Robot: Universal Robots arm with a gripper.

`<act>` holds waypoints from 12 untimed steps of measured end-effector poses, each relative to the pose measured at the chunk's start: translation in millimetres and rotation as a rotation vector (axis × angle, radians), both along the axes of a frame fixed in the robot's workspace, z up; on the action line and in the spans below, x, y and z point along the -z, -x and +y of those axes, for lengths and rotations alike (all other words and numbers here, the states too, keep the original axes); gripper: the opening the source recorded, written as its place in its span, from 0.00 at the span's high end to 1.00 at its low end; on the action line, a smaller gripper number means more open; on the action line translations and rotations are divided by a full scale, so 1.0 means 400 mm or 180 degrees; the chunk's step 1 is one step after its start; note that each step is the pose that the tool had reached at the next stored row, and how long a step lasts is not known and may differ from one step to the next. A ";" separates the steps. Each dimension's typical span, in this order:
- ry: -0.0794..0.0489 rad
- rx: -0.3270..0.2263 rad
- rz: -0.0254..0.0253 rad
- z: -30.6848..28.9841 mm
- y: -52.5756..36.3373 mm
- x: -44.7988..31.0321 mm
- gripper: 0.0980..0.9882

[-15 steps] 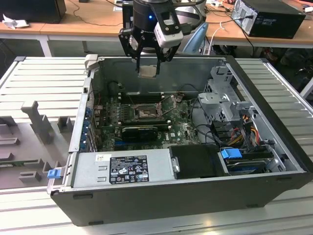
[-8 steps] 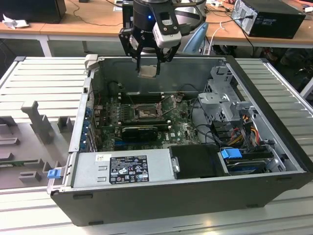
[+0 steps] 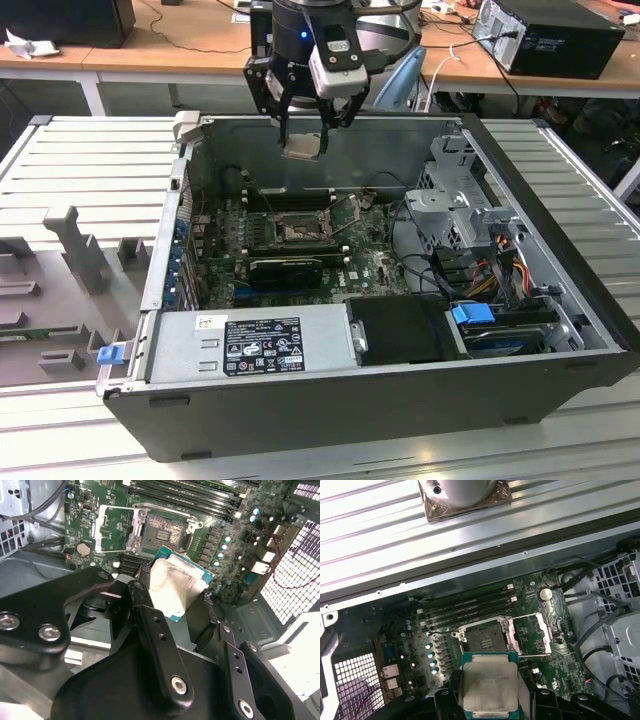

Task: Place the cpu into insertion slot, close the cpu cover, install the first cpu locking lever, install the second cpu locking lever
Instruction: 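Place the cpu into insertion slot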

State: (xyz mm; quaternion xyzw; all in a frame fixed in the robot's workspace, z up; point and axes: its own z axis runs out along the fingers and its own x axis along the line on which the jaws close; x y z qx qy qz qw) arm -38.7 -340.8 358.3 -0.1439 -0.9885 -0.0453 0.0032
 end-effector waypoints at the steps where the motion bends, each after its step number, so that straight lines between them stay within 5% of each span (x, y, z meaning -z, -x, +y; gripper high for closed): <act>1: 0.0000 0.0030 0.0000 0.000 0.000 0.000 0.52; 12: 0.0000 0.0329 0.0000 0.000 0.000 0.001 0.52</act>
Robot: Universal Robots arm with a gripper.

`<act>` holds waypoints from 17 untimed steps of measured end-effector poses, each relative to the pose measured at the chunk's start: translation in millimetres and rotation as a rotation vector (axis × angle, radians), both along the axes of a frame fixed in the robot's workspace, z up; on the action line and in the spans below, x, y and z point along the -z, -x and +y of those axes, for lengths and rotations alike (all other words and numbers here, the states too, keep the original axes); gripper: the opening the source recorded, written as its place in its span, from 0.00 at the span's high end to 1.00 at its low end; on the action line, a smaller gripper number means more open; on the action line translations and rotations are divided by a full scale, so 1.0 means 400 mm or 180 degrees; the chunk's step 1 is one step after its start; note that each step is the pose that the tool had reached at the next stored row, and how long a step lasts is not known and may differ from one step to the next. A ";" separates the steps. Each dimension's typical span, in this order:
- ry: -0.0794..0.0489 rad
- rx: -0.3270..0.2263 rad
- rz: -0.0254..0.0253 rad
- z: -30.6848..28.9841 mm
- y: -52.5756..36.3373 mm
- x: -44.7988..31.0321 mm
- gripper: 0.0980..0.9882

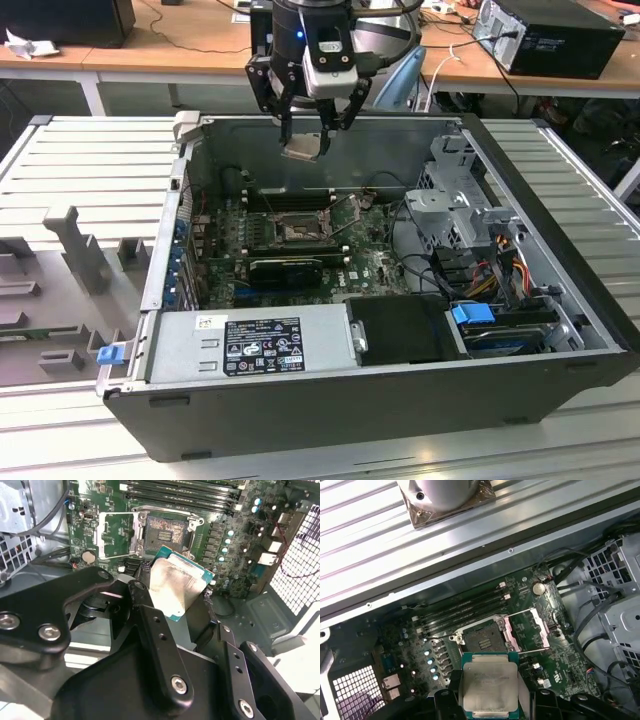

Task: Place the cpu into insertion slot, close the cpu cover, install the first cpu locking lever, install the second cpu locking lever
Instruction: 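Place the cpu into insertion slot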

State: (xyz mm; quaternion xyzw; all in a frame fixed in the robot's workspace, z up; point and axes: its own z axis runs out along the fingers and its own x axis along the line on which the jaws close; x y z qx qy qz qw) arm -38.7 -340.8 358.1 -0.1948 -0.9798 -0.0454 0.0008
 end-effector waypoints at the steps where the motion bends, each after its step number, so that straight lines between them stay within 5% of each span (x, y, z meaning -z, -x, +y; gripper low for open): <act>1: 0.0000 0.0023 0.0000 0.000 0.000 0.000 0.52; 9: 0.0000 0.0283 0.0000 0.000 0.000 0.000 0.52; 17: 0.0000 0.0732 0.0000 0.000 0.000 0.003 0.52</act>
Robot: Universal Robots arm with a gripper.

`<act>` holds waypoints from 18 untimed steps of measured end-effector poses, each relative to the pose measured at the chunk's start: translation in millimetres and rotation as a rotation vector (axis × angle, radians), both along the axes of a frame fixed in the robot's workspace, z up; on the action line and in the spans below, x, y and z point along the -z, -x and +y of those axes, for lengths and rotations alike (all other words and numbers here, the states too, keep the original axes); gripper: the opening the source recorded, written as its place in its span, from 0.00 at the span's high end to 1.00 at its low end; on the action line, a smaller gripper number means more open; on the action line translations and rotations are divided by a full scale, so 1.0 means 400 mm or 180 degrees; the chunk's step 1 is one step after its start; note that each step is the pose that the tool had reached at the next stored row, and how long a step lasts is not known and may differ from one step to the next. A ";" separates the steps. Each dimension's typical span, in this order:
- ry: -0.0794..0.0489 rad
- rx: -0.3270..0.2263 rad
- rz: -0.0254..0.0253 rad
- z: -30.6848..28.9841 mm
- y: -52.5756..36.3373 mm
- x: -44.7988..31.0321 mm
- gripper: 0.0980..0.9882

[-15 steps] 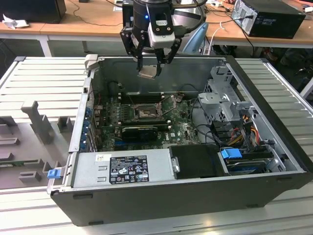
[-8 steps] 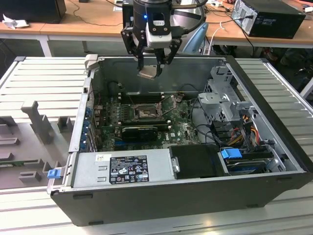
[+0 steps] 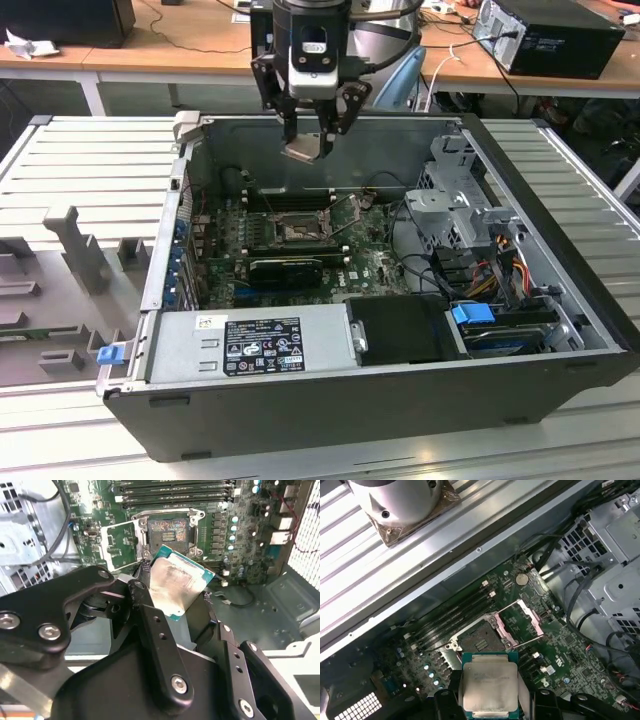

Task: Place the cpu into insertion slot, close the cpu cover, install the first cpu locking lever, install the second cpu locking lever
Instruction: 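Place the cpu into insertion slot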

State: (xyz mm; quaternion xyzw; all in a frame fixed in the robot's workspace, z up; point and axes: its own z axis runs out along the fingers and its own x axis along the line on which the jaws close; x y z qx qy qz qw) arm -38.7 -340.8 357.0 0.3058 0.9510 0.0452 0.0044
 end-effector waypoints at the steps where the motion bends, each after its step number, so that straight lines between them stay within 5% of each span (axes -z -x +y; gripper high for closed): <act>1: 0.0000 0.0044 0.0000 0.000 0.000 0.000 0.52; 5: 0.0000 0.0338 0.0000 0.000 0.000 0.002 0.52; 18: 0.0000 0.0810 0.0000 0.000 0.000 0.004 0.52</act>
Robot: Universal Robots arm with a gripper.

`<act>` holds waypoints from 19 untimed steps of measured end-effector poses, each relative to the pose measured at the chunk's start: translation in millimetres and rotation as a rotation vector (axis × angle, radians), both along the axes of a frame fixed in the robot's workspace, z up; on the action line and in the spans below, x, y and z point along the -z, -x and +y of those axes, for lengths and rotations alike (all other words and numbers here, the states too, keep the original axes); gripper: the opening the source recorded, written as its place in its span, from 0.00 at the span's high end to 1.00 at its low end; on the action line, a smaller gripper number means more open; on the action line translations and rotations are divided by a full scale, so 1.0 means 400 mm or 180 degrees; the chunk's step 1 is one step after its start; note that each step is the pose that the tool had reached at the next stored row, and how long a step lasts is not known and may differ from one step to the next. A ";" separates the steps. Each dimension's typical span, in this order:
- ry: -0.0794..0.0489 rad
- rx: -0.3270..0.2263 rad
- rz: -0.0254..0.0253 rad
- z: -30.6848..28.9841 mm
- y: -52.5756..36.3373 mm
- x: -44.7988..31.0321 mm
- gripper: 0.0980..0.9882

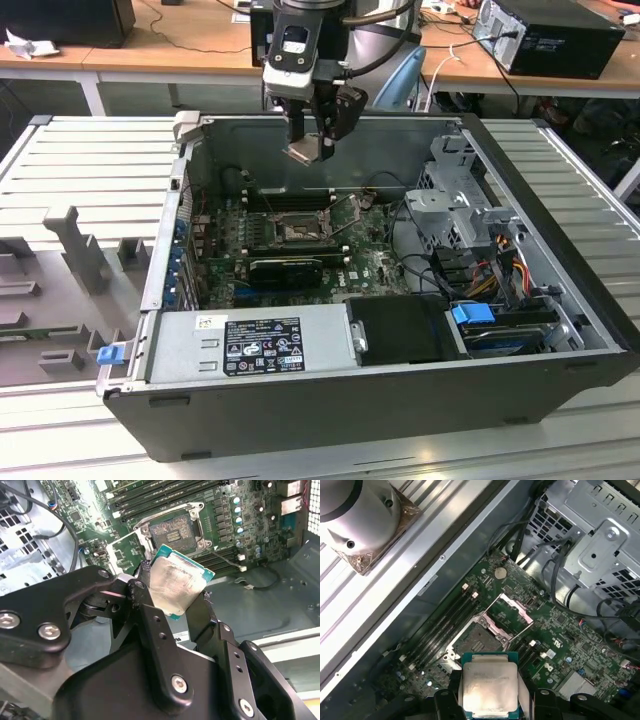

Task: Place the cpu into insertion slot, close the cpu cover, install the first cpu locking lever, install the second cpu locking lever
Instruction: 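Place the cpu into insertion slot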

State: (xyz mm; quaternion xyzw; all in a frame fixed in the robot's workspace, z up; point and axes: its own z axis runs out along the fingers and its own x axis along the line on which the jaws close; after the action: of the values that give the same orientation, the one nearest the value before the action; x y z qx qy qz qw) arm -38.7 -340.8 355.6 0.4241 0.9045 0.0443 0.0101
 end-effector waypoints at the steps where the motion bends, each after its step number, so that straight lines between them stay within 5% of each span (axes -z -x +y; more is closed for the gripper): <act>1: 0.0000 0.0049 0.0000 0.000 0.000 0.000 0.52; 9: 0.0000 0.0434 0.0000 0.000 0.000 0.003 0.52; 19: 0.0001 0.1149 0.0000 0.000 0.000 0.011 0.52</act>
State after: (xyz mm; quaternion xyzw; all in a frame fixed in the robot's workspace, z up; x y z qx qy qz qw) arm -38.7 -340.8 351.3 0.5795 0.8137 0.0416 0.0179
